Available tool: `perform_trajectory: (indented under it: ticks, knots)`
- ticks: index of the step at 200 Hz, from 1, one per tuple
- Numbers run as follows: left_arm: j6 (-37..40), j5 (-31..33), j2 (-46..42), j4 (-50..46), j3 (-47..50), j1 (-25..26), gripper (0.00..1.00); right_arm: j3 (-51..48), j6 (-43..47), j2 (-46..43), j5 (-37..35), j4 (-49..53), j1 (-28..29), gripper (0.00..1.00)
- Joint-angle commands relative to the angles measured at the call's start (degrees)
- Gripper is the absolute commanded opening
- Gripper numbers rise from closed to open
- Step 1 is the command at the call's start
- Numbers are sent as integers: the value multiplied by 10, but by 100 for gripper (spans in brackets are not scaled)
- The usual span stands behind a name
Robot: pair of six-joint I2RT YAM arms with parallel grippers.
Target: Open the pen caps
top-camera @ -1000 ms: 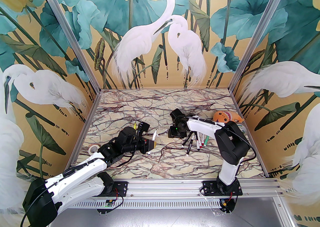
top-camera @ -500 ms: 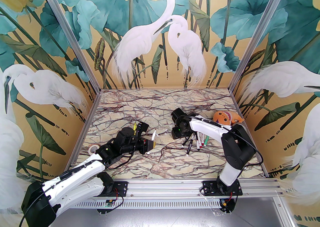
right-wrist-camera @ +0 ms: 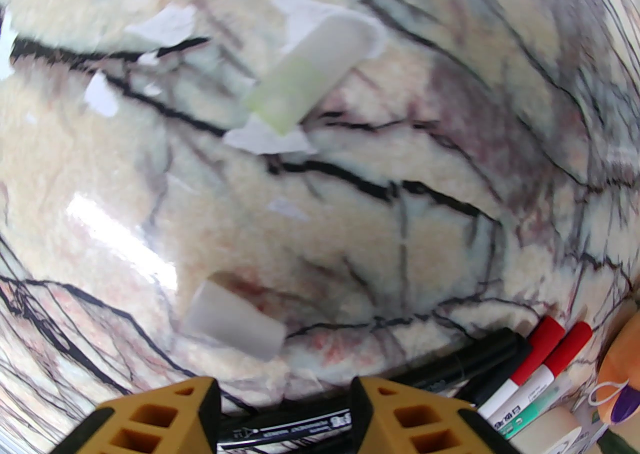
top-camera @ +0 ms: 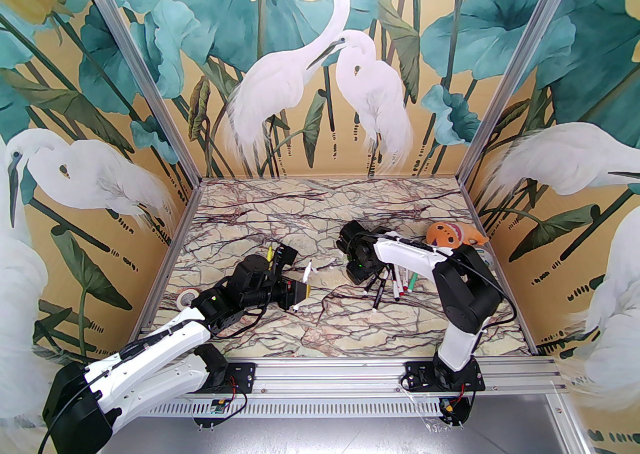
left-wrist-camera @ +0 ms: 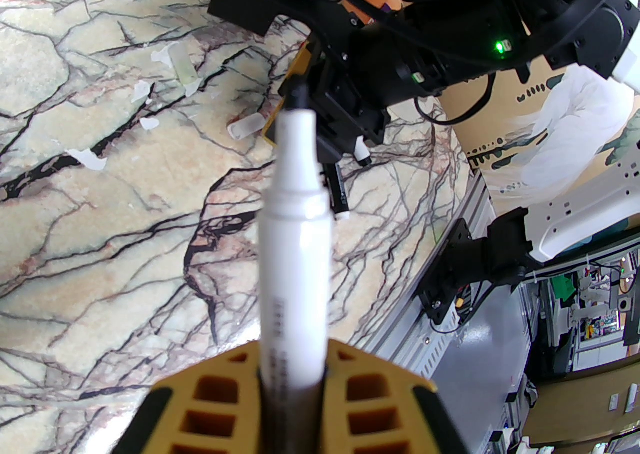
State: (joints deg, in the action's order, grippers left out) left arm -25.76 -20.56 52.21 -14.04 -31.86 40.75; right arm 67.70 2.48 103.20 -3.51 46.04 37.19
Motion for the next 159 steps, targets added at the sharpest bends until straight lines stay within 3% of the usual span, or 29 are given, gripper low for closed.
perform_trajectory:
  ticks: [1, 85, 159]
  knots:
    - [5, 1, 7, 1, -7, -4, 9, 17, 33, 13, 12, -8, 5, 50]
    - [10, 1, 9, -13, -21, -5, 9, 55, 43, 66, 22, 3, 15, 49]
    - [11, 0, 11, -16, -25, -5, 9, 22, -6, 56, 13, -30, 13, 31]
